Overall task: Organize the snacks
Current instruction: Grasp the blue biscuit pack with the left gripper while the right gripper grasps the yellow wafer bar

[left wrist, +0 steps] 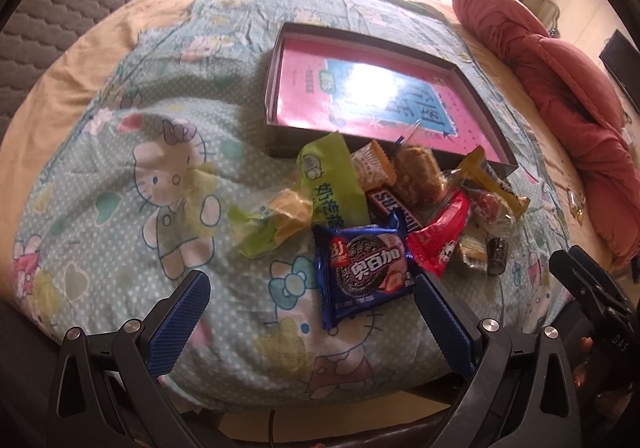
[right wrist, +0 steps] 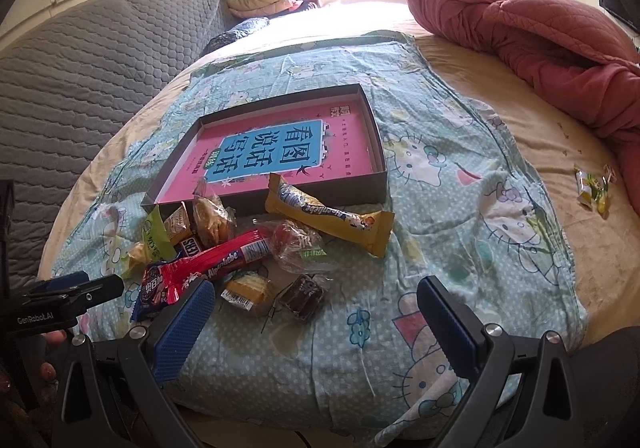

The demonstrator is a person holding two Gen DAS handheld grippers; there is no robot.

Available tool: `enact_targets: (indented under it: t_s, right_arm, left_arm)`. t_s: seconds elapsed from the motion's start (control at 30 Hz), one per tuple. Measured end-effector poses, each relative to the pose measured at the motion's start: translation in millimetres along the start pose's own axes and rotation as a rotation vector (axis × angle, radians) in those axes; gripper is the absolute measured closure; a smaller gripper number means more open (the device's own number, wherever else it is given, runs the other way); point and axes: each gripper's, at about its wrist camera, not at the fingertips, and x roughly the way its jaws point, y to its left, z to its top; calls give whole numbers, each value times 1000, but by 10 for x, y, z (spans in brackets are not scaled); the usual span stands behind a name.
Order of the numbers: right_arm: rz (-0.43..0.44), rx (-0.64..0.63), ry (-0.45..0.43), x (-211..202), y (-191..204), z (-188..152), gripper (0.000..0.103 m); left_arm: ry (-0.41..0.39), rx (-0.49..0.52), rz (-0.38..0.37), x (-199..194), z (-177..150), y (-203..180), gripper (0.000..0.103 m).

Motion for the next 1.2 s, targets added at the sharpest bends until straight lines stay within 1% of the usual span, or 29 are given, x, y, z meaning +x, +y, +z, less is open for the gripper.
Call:
enact_targets:
  t_s: [0.2,0.4,0.63,0.8,0.87,1.07,1.2]
  right_arm:
    - [11,30,17,59,-61,7,1]
    - [12,32,29,108,-66,8,1]
    - [-10,41,24,181,-115,70,1]
    - [-73,18,-2,253,-164,201,1]
    - [-82,-3,-10,301,-183,274,1]
    - [-39,-46,54,531,-167,395,1]
    - [-40,-84,79,646,-169,476,1]
  left_arm:
    - [55,26,-39,165,-16,-69,2]
    - [99,67,-35,332,-38,-212,2]
    - [95,95,-15,425,4,-300,2]
    - [97,106,-7,520,52,-336,2]
    - [96,105,-5,535,71,-326,2]
    - [94,109,-15,581,98,-328,2]
    - [87,108,-31,598,113,-340,2]
